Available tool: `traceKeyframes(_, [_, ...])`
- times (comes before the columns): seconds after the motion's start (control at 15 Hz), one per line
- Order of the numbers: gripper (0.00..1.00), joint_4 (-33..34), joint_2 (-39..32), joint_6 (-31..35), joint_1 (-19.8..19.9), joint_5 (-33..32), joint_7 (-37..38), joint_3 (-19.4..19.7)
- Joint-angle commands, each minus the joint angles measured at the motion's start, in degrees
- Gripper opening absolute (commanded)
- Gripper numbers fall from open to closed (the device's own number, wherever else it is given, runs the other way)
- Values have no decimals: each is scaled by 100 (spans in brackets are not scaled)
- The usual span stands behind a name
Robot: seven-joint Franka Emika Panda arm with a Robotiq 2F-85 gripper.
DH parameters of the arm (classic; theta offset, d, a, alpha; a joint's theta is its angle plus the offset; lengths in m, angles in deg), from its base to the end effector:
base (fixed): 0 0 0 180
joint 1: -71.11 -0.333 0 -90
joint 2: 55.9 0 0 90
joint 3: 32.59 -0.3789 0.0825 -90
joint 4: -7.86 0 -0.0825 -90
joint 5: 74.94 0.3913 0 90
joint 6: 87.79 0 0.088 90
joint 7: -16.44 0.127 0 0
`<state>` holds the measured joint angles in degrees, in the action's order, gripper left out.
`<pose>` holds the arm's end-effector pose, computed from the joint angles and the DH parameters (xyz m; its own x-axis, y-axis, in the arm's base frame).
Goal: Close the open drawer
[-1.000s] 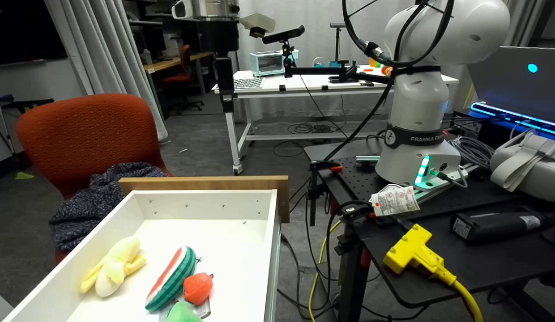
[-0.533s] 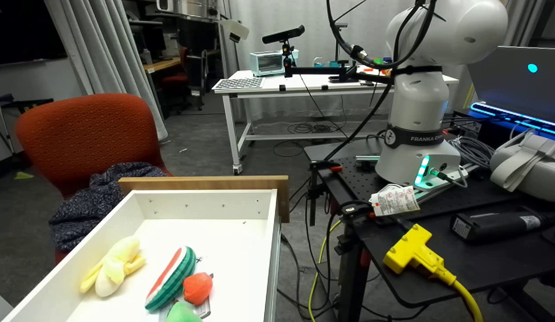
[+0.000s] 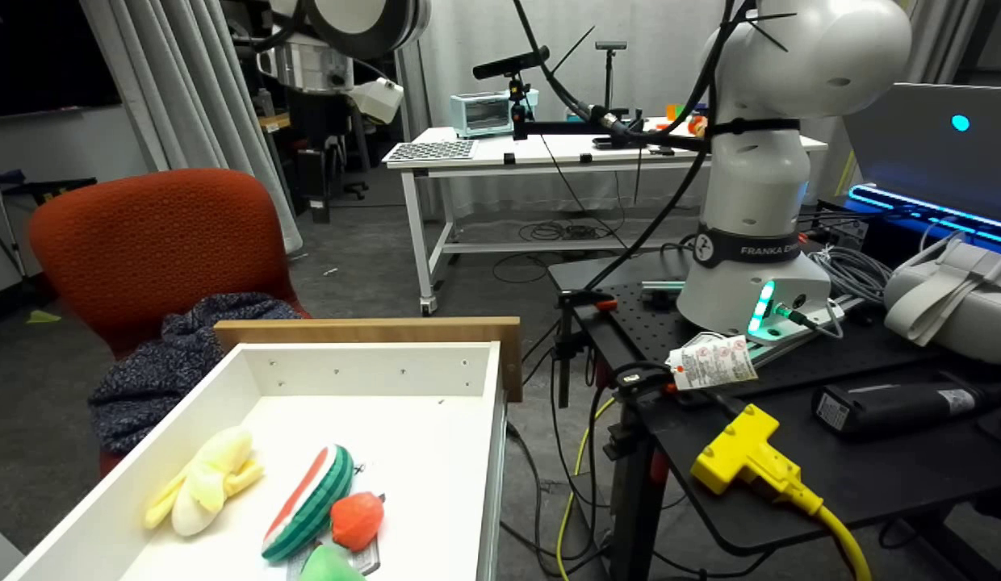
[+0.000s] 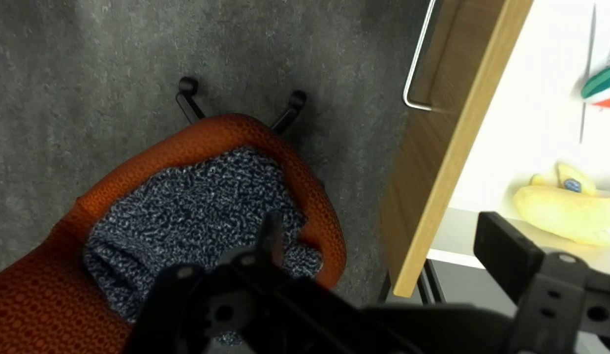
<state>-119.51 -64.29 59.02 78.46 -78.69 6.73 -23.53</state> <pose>0.5566 -0.1618 0.3663 0.9829 -0.0518 0.1766 -0.0703 -0.9925 0.0998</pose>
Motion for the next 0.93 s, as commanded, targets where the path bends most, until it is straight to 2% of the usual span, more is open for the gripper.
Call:
traceKeyframes(0.0, [100,600,-804,-33,125,-33,10,-20])
traceKeyframes(0.33, [100,889,-1353,-172,228,34,-96,-110])
traceKeyframes(0.73, [100,792,-1452,-194,137,-170,32,-59])
traceKeyframes(0.87, [100,728,-1443,-48,183,-58,18,-114])
